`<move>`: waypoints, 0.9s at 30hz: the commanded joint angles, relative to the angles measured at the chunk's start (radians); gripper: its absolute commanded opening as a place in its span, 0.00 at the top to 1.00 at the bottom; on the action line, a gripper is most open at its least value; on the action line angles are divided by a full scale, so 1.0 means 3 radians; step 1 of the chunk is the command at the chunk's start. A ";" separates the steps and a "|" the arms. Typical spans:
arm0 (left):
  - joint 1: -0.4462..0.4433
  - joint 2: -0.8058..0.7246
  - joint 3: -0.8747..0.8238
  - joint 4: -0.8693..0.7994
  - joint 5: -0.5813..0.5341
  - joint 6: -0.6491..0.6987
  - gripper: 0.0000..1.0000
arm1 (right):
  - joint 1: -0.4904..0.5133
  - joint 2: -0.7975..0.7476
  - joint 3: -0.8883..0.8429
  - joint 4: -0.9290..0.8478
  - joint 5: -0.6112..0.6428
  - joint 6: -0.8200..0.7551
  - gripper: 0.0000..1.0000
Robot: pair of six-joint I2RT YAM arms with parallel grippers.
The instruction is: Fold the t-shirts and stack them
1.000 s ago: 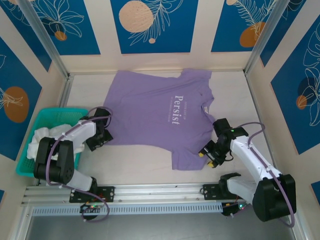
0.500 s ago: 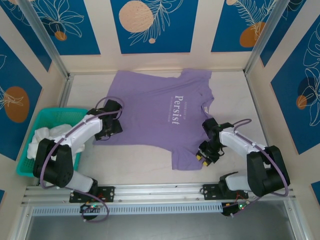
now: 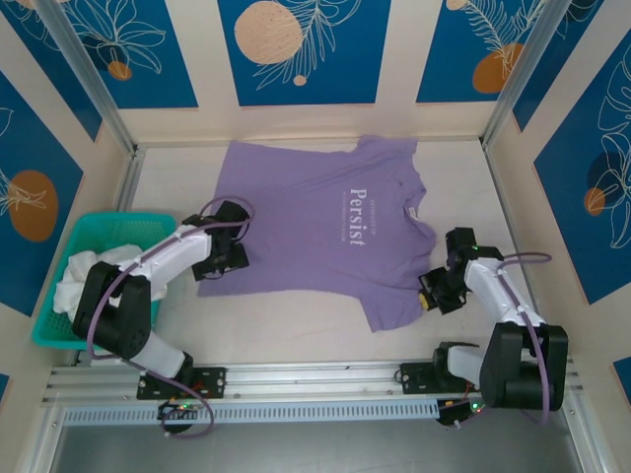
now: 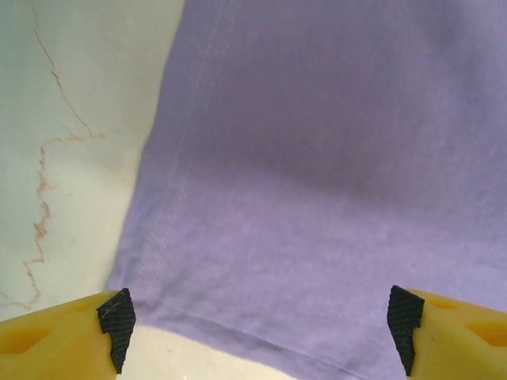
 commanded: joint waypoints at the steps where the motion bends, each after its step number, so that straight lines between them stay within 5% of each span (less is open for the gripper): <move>1: -0.0037 -0.0077 -0.0109 -0.0194 0.0168 -0.0227 0.15 | -0.0297 -0.0137 -0.0005 -0.0234 0.0001 -0.0133 1.00; 7: -0.0035 -0.0318 -0.0424 -0.0267 0.0480 -0.0713 0.23 | -0.0476 -0.0176 -0.0034 -0.0256 -0.0048 -0.0219 0.98; 14: -0.0037 -0.0623 -0.0810 -0.0289 0.0718 -0.1253 0.32 | -0.0357 -0.0148 0.0015 -0.0155 -0.0125 -0.0358 0.46; 20: -0.0032 -0.0734 -0.0879 -0.0370 0.0479 -0.1354 0.36 | 0.0123 -0.0158 0.0256 -0.0466 0.0118 -0.0421 0.39; 27: -0.0022 -0.0574 -0.0827 -0.0179 0.0360 -0.1251 0.41 | 0.1069 -0.0568 -0.0070 -0.0736 0.0077 0.0358 0.44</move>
